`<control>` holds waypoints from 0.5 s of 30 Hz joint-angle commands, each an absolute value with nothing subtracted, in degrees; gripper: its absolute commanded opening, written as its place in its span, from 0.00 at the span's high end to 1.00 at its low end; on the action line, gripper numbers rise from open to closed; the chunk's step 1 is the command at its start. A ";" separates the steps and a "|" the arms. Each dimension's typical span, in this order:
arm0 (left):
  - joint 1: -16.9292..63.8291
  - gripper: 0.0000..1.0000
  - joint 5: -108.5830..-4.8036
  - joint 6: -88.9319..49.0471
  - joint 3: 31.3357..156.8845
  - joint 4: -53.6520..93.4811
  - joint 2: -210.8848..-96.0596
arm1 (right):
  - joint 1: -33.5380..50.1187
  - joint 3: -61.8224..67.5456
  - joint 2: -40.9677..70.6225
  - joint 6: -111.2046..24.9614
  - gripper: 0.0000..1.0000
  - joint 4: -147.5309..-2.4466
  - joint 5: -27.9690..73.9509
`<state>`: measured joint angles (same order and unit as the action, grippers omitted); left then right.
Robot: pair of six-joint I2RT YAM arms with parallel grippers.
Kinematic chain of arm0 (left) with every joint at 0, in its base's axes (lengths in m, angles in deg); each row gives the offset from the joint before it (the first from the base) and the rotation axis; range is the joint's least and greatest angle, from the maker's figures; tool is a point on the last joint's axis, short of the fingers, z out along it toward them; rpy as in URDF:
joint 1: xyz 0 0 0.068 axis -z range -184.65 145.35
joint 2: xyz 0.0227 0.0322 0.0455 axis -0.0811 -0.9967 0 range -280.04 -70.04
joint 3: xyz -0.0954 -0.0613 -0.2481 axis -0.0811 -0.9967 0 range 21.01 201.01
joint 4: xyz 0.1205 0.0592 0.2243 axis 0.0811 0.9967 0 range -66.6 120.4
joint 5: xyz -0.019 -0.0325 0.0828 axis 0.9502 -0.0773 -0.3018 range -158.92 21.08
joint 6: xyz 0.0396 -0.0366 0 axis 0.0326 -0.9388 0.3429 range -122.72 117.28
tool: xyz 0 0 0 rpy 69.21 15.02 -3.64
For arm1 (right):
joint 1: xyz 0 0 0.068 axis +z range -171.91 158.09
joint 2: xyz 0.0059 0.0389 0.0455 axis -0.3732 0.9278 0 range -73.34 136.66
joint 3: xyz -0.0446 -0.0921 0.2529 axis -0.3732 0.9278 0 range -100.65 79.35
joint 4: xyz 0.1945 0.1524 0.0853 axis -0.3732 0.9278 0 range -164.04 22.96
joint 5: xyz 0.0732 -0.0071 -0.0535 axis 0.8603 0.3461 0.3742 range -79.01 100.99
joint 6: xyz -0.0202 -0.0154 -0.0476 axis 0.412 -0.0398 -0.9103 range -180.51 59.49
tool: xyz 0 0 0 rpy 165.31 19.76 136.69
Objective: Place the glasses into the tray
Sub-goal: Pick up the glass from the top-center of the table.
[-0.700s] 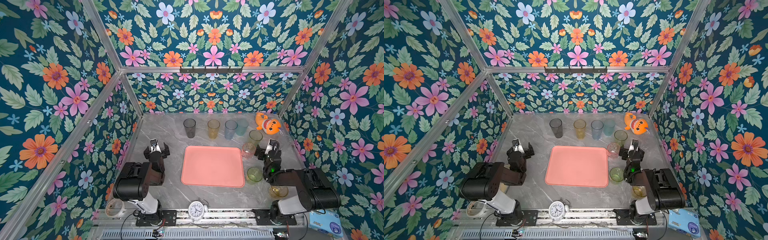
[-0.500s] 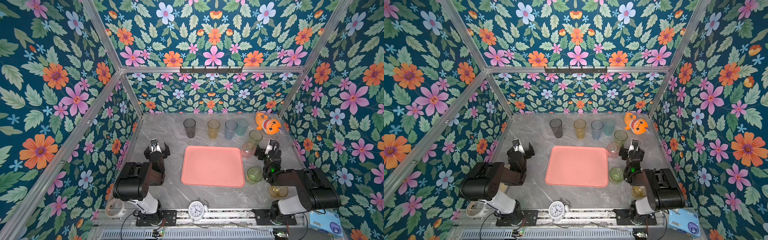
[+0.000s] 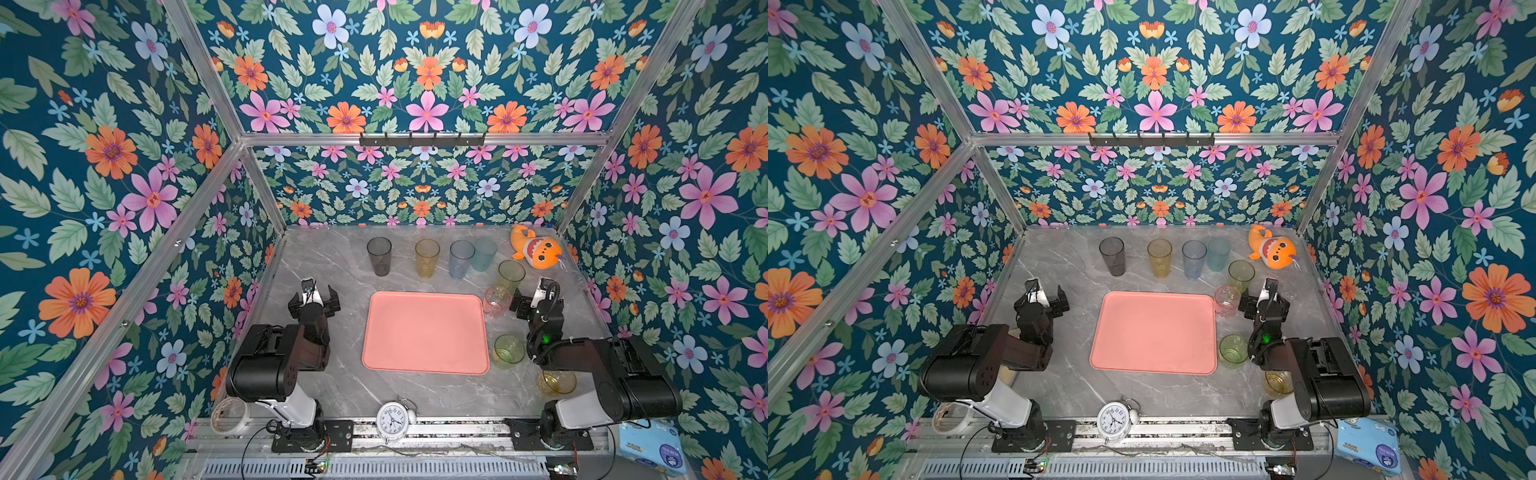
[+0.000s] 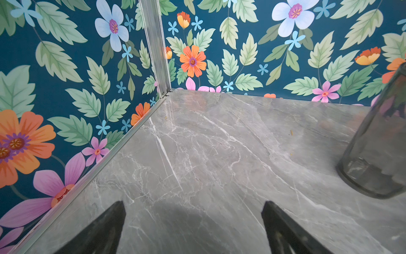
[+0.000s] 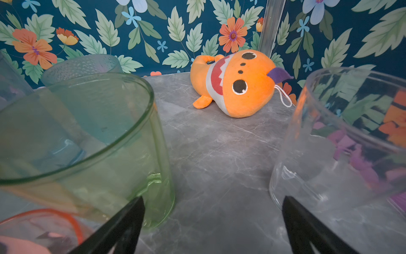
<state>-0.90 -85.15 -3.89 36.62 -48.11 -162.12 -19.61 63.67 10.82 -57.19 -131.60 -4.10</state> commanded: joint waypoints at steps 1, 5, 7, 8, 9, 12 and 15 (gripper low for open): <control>-0.96 0.00 -84.95 -3.95 36.52 -48.71 -161.98 | -19.55 63.85 10.73 -57.37 0.01 -132.57 -3.58; -0.35 0.00 -85.72 -3.35 34.84 -51.46 -161.01 | -18.94 66.82 8.33 -58.41 0.01 -136.54 -3.51; -0.16 0.00 -86.15 -3.27 33.90 -51.54 -158.78 | -18.93 67.01 5.71 -57.90 0.01 -134.69 -4.66; -0.12 0.00 -86.22 -3.21 33.76 -50.14 -157.07 | -19.00 66.80 3.90 -57.79 0.01 -132.69 -5.03; -0.08 0.00 -86.30 -3.16 34.00 -48.09 -155.21 | -18.92 66.70 1.78 -57.55 0.01 -130.00 -5.51; -0.08 0.00 -87.63 -3.54 35.26 -40.75 -149.10 | -18.98 65.91 -3.81 -56.10 0.01 -123.55 -8.04; -0.08 0.00 -90.08 -5.88 36.42 -34.75 -142.17 | -19.01 65.17 -9.66 -55.28 0.01 -118.12 -10.28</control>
<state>-0.05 -87.27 -3.91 35.68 -41.14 -146.27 -18.97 65.83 -6.09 -56.21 -124.14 -6.83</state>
